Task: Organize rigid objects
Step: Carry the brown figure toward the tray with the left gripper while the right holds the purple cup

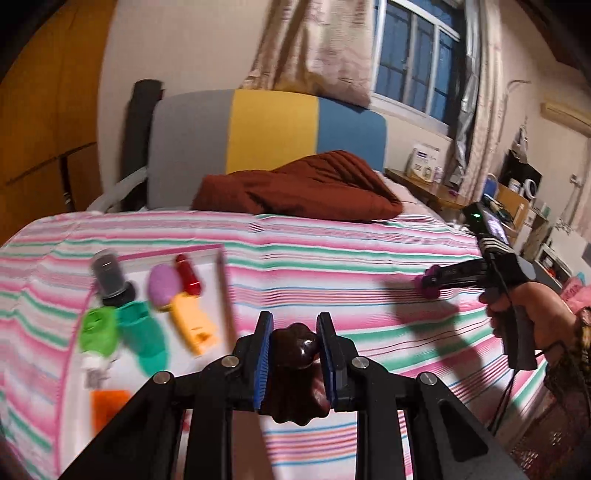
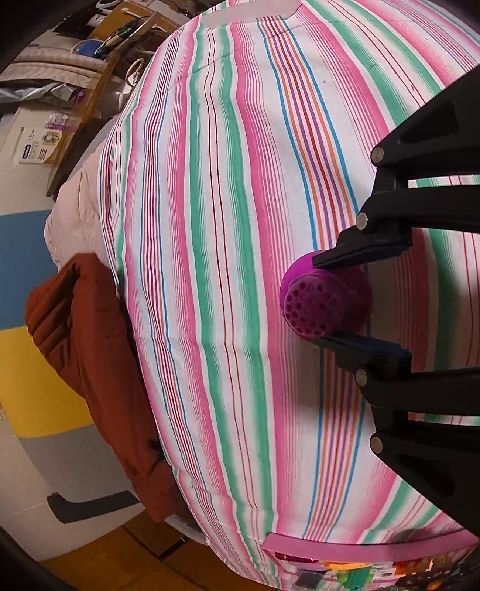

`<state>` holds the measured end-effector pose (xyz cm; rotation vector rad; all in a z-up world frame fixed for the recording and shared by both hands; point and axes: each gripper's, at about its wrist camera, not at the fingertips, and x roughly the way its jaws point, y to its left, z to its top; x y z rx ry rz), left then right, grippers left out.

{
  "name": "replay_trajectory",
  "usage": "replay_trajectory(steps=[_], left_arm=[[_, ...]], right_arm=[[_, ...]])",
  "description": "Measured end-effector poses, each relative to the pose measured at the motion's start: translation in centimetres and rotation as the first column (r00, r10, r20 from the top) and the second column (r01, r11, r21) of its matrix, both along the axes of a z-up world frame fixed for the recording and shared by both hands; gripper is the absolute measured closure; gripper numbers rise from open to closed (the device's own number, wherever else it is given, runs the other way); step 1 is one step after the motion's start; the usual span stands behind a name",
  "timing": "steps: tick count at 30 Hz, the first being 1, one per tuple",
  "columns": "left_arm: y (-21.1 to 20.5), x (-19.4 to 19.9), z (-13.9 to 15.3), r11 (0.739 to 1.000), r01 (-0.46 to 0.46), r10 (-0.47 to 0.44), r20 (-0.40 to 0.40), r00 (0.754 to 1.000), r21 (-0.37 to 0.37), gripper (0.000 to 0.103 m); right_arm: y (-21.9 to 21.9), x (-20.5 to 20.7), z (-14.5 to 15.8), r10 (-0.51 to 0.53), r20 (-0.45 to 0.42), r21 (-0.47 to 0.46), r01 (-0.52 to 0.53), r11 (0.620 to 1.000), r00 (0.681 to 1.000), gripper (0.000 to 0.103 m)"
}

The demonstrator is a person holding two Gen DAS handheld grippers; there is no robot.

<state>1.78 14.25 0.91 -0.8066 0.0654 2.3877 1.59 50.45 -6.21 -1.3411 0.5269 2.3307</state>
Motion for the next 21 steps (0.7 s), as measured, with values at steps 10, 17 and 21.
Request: replay_trajectory(steps=[10, 17, 21], left_arm=[[-3.7, -2.6, -2.4, 0.995, -0.091, 0.094, 0.08, 0.992, -0.044, 0.079], [-4.8, -2.8, -1.8, 0.994, -0.105, 0.107, 0.059, 0.993, -0.033, 0.086], [-4.2, -2.7, -2.1, 0.993, -0.101, 0.104, 0.056, 0.993, -0.056, 0.086]], right_arm=[[-3.8, 0.0, 0.9, 0.074, -0.028, 0.0, -0.074, 0.997, 0.997, 0.069], [-3.6, -0.1, 0.7, 0.068, -0.019, -0.001, -0.068, 0.998, 0.998, 0.069], [-3.6, 0.0, 0.7, 0.062, -0.022, -0.009, -0.062, 0.998, 0.998, 0.069]])
